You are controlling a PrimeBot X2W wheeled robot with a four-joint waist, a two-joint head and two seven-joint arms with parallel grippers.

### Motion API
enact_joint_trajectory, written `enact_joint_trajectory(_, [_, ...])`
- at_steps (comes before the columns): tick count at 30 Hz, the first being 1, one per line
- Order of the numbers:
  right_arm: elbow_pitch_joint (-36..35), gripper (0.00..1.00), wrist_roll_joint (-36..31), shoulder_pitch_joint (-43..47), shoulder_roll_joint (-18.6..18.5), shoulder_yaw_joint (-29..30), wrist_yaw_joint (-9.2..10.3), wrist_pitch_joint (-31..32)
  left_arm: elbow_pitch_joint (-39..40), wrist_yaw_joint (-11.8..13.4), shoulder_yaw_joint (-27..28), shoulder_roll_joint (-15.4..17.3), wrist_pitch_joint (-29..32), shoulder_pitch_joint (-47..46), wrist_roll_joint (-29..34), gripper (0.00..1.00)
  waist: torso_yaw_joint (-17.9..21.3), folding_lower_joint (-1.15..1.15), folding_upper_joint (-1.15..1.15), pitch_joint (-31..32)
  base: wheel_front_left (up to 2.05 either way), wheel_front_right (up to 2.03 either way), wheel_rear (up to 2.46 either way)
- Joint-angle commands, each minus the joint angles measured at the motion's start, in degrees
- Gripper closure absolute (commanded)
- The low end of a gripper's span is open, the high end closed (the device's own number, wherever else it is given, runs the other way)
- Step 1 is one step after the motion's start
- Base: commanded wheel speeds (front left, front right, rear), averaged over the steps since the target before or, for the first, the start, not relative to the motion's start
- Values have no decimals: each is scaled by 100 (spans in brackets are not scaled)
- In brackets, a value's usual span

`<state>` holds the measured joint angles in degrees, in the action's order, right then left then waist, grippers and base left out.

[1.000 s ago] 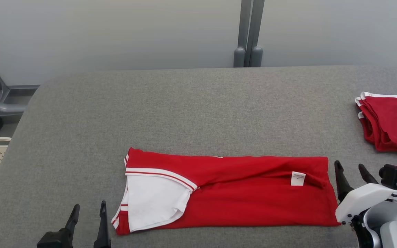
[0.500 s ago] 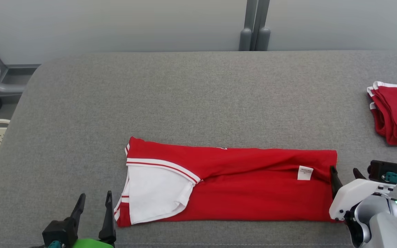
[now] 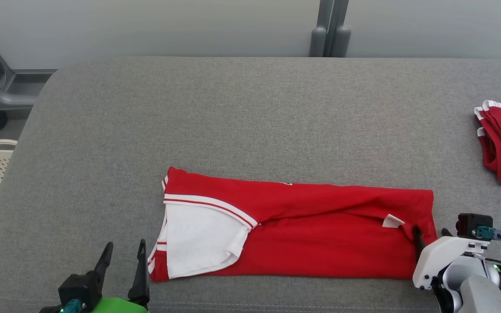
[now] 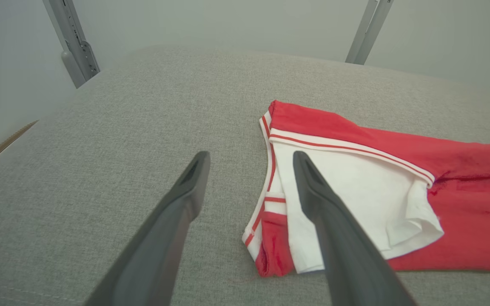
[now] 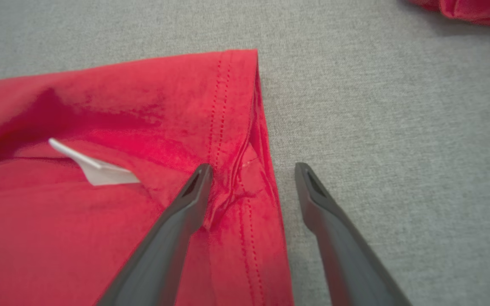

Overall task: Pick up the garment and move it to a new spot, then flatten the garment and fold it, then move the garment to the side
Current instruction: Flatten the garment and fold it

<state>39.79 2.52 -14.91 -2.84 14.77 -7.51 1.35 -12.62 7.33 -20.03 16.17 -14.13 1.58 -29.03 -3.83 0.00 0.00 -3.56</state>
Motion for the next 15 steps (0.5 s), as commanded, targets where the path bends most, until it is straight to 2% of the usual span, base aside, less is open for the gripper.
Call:
enact_joint_trajectory(1, [82,0,-11,-96,-13,29,5,-14,-15,-14,5,-1,-20,-102,-23,0,-2,0,0,-2,0,0,0])
enact_joint_trajectory(9, [620,0,298,-275,4,-161,2,161,-50,-33,-25,44,-20,-152,-31,0,-28,0,0,-53,0,0,0])
enact_joint_trajectory(10, [680,15,362,-302,5,-189,2,176,-53,-30,-24,46,-20,-158,-37,0,-30,0,0,-59,0,0,0])
enact_joint_trajectory(11, [727,58,396,-327,12,-228,2,180,-55,-25,-25,46,-21,-165,-41,0,-31,0,0,-62,0,0,0])
enact_joint_trajectory(12, [769,95,437,-345,14,-251,2,177,-56,-17,-27,47,-22,-165,-41,0,-31,0,0,-64,0,0,0])
enact_joint_trajectory(13, [801,100,476,-355,12,-246,2,151,-58,-11,-29,47,-23,-164,-47,0,-31,0,0,-64,0,0,0])
enact_joint_trajectory(15, [840,100,476,-377,8,-213,8,123,-62,0,-23,51,-25,-157,-60,0,-26,0,0,-54,0,0,0])
